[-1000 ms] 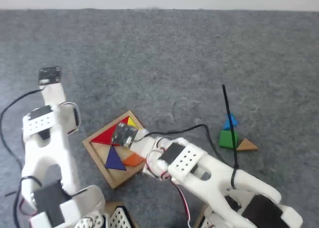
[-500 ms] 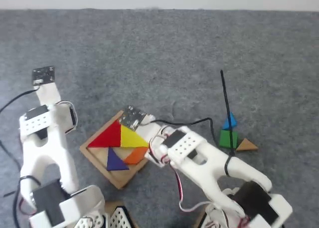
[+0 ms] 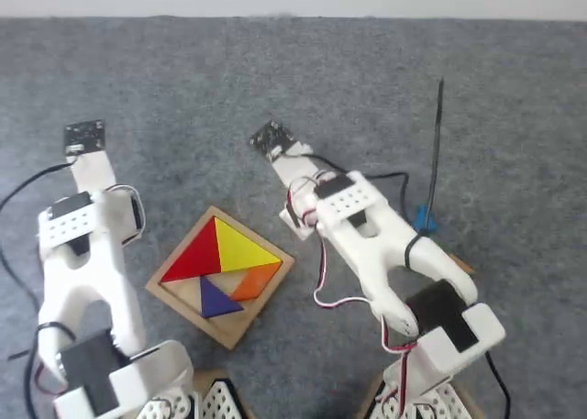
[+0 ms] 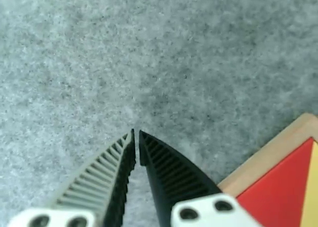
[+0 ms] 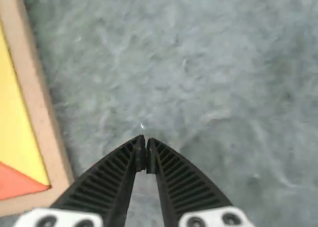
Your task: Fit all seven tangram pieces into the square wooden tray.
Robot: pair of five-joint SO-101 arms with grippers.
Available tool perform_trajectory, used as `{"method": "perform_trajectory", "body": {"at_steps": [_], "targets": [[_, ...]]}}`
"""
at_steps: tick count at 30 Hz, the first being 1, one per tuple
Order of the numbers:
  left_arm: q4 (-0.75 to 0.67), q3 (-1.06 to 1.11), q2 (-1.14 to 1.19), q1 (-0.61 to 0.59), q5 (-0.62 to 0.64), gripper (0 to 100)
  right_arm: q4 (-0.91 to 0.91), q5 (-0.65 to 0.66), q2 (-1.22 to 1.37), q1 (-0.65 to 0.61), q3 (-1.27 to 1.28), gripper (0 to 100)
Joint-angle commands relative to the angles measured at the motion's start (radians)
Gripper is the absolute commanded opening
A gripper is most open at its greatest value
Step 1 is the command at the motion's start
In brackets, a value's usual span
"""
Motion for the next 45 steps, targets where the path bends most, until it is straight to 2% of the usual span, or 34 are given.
{"method": "perform_trajectory", "body": {"at_steps": [1,3,9,17,25,32,35,40,45], "targets": [[-0.008,-0.024,-0.008,-0.026,-0.028,1,0.214,-0.011,-0.127,-0.039,-0.066,0.6],[-0.009,-0.022,-0.005,-0.046,-0.031,1,0.226,-0.008,-0.236,-0.099,0.029,0.6],[-0.015,-0.007,-0.008,-0.066,-0.048,1,0.051,-0.012,-0.519,-0.360,0.381,0.6],[-0.014,-0.007,-0.002,-0.069,-0.048,1,-0.145,-0.126,-0.367,-0.335,0.356,0.6],[-0.015,-0.005,0.000,-0.069,-0.049,1,-0.048,-0.124,-0.303,-0.292,0.316,0.6],[-0.034,0.012,-0.006,-0.069,-0.049,1,0.050,-0.129,-0.343,-0.390,0.170,0.6],[-0.040,0.016,-0.008,-0.069,-0.049,1,0.019,-0.135,-0.289,-0.400,0.115,0.6],[-0.041,0.016,-0.008,-0.071,-0.048,1,-0.015,-0.275,-0.124,-0.429,0.041,0.6],[-0.043,0.015,-0.008,-0.089,-0.044,1,-0.012,-0.325,-0.038,-0.446,-0.008,0.6]]}}
